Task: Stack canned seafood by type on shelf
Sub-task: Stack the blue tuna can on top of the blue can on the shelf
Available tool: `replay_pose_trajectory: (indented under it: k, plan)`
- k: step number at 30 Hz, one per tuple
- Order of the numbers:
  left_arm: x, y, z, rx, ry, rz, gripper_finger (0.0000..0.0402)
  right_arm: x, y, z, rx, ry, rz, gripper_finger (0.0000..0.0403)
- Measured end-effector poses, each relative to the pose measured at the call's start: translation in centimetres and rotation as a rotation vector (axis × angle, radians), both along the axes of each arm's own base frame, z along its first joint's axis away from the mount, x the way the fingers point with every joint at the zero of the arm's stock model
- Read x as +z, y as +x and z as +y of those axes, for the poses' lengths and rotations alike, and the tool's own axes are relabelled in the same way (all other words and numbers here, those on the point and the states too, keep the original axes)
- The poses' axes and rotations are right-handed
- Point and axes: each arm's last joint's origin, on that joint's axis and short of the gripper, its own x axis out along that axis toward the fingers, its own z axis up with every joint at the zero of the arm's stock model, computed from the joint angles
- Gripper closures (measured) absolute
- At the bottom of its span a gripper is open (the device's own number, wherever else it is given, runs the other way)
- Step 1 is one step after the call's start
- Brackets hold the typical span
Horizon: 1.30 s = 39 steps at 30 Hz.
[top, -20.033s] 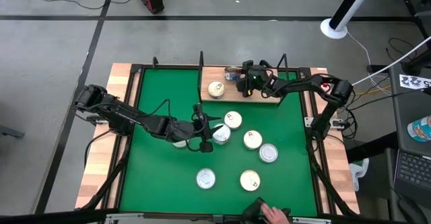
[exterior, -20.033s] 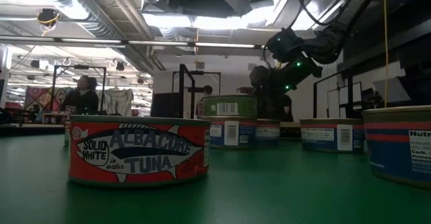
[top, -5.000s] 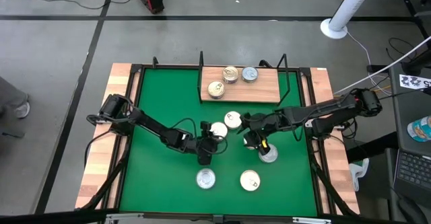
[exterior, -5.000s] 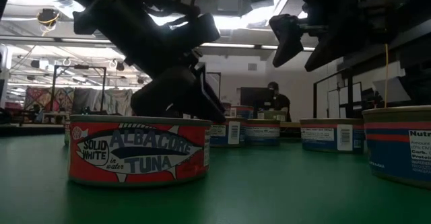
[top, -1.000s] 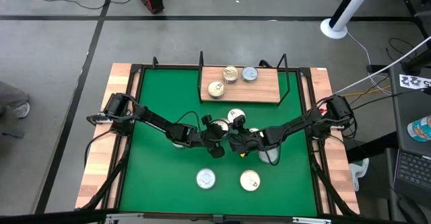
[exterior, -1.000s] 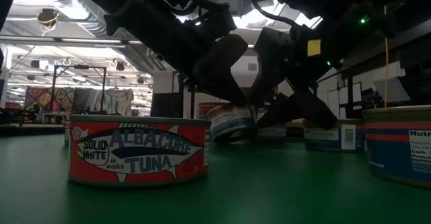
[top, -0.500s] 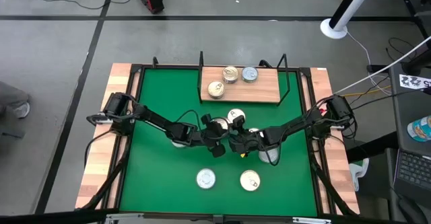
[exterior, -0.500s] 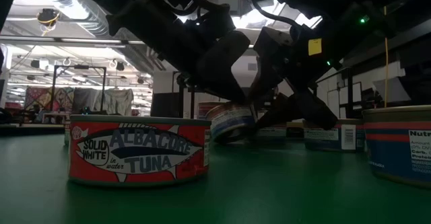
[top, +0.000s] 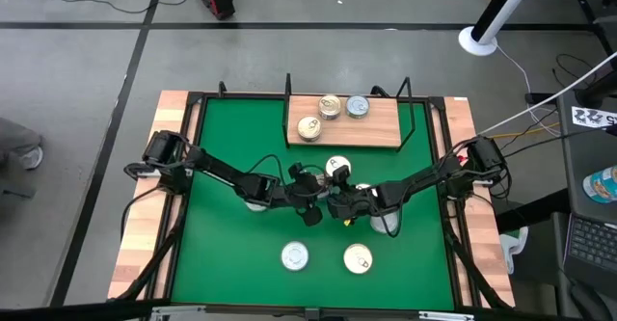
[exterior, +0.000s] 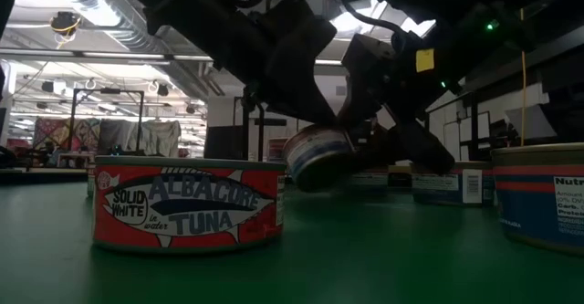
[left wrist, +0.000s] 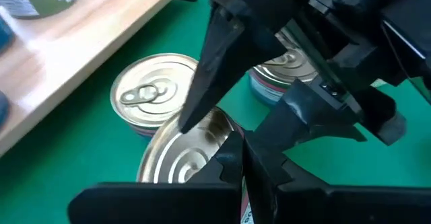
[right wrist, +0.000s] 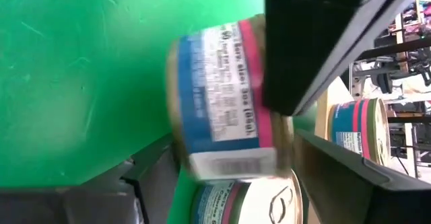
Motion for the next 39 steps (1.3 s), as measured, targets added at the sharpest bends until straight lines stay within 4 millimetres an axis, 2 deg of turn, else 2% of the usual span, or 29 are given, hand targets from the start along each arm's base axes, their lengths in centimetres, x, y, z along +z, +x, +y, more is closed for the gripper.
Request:
replay_pose_trajectory:
  k: [9, 12, 19, 25, 28, 32, 35, 39]
  plan:
    - [0.0, 0.0, -0.5, -0.069, -0.038, 0.008, 0.0400, 0.1, 0.3, 0.4, 0.093, 0.106, -0.013, 0.0128]
    - [0.0, 0.0, -0.8, -0.086, -0.022, 0.012, 0.0400, 0.1, 0.3, 0.4, 0.101, 0.105, -0.006, 0.0147]
    - [0.0, -0.1, -0.9, -0.091, -0.013, 0.011, 0.0400, 0.0, 0.3, 0.5, 0.109, 0.104, 0.004, 0.0222]
    - [0.0, -0.1, -0.9, -0.098, -0.003, 0.015, 0.0395, 0.0, 0.3, 0.5, 0.110, 0.101, 0.005, 0.0222]
    - [0.1, -0.1, -0.9, -0.116, 0.023, 0.024, 0.0369, 0.0, 0.3, 0.4, 0.105, 0.096, 0.004, 0.0207]
    - [0.6, -0.3, -1.0, -0.127, 0.022, 0.022, 0.0314, 0.1, 0.3, 0.4, 0.099, 0.093, 0.003, 0.0210]
    - [2.1, -1.0, -0.9, -0.130, 0.024, 0.034, 0.0278, 0.5, 0.1, 0.3, 0.096, 0.091, -0.002, 0.0220]
    - [4.7, -2.8, -0.6, -0.133, 0.031, 0.070, 0.0252, 1.3, -0.2, 0.2, 0.096, 0.093, -0.009, 0.0218]
